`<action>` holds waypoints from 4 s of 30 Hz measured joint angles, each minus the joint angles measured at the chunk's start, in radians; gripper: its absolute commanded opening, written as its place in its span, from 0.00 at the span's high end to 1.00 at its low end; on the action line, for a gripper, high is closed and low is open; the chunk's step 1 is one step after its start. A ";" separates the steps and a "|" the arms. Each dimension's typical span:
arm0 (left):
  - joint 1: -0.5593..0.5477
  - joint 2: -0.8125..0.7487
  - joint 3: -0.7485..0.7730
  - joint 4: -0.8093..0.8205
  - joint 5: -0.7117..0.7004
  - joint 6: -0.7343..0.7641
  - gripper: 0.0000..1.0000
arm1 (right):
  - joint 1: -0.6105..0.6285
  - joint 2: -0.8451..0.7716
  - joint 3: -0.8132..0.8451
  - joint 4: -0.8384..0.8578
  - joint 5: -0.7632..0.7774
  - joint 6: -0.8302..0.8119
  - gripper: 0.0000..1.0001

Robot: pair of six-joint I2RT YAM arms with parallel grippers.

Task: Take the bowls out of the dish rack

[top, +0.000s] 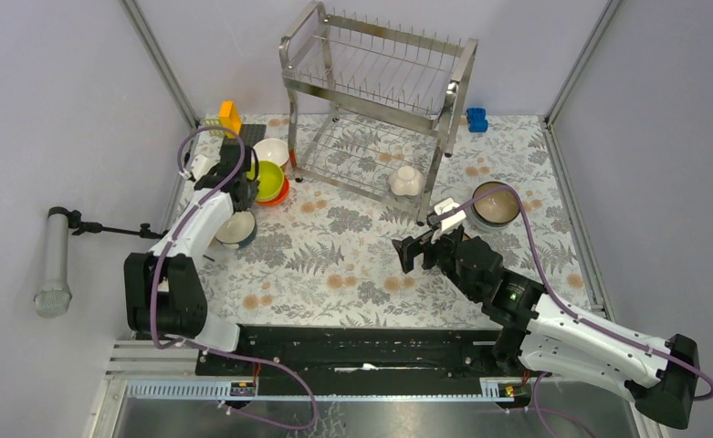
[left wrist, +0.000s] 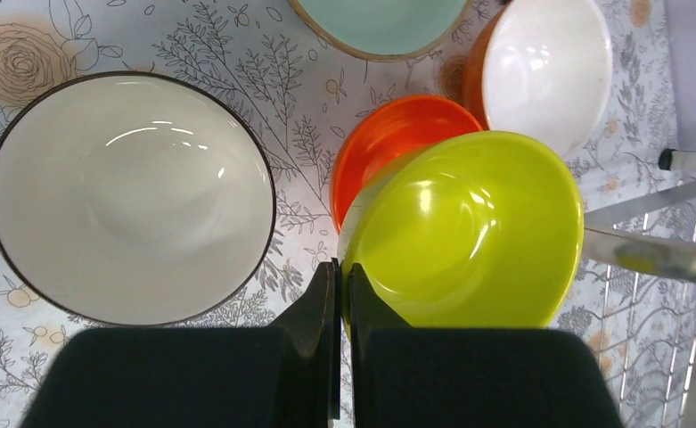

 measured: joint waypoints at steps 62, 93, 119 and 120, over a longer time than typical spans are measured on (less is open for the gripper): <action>-0.136 -0.410 -0.592 0.544 0.420 0.223 0.64 | -0.055 1.107 0.777 -0.072 0.294 0.377 0.42; -0.250 -0.407 -0.777 0.990 0.510 0.378 0.55 | -0.304 1.310 0.830 0.031 0.528 0.211 0.09; -0.282 -0.418 -0.777 0.989 0.486 0.427 0.55 | -0.353 1.173 0.617 0.290 -0.040 0.202 0.16; -0.283 -0.418 -0.777 0.989 0.486 0.428 0.54 | -0.352 1.165 0.615 0.288 -0.020 0.201 0.15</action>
